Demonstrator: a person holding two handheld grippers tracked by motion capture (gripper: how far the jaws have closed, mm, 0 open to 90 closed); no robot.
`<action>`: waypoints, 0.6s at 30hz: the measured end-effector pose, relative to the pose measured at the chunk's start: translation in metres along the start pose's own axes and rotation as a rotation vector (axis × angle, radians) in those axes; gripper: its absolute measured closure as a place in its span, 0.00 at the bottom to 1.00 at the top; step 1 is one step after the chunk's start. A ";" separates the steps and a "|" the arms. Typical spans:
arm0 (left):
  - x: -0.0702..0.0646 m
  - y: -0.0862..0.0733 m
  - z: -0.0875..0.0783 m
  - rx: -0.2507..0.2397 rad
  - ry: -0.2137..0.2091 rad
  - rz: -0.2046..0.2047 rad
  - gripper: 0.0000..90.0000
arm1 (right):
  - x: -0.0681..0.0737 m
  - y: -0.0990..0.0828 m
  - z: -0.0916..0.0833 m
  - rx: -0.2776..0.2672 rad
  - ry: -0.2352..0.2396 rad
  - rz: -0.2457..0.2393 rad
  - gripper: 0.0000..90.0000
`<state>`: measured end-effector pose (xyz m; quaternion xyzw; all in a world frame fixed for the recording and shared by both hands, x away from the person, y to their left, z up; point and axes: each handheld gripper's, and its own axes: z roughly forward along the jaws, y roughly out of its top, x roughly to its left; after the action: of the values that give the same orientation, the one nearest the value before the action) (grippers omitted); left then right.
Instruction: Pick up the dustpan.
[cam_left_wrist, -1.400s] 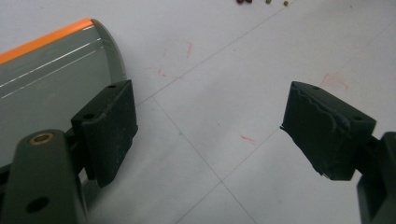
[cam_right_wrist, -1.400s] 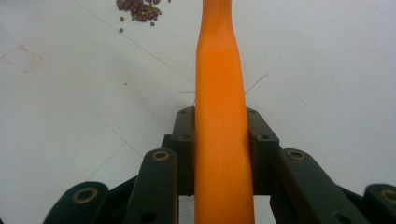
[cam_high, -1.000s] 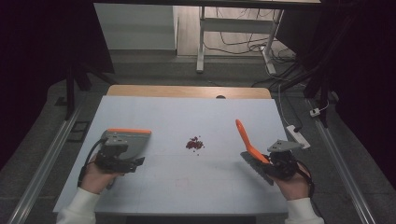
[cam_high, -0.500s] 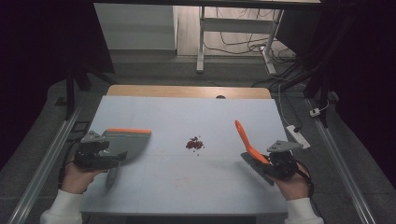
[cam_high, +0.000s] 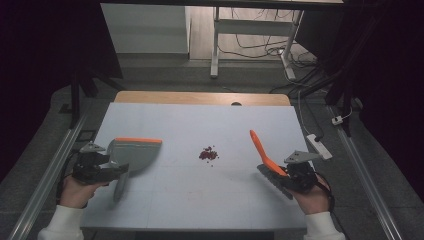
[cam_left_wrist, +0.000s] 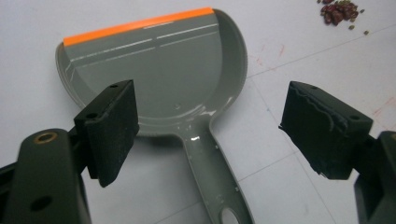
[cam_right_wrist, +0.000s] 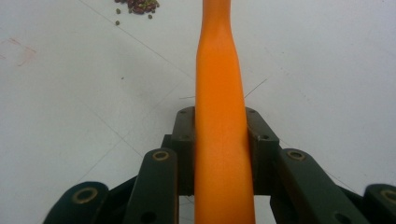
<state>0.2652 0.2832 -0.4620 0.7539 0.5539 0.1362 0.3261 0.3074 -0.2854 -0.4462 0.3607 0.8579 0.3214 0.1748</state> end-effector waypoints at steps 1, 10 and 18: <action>0.000 -0.001 0.002 0.010 -0.001 -0.005 0.22 | 0.000 0.000 0.000 0.000 0.001 0.002 0.78; -0.003 -0.008 0.014 0.066 -0.042 -0.022 0.22 | 0.003 0.001 0.004 0.012 0.004 -0.001 0.78; 0.000 -0.021 0.023 0.103 -0.035 -0.063 0.23 | 0.003 0.001 0.002 0.002 0.004 0.002 0.78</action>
<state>0.2627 0.2793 -0.4933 0.7540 0.5780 0.0841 0.3005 0.3071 -0.2816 -0.4473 0.3611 0.8583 0.3212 0.1725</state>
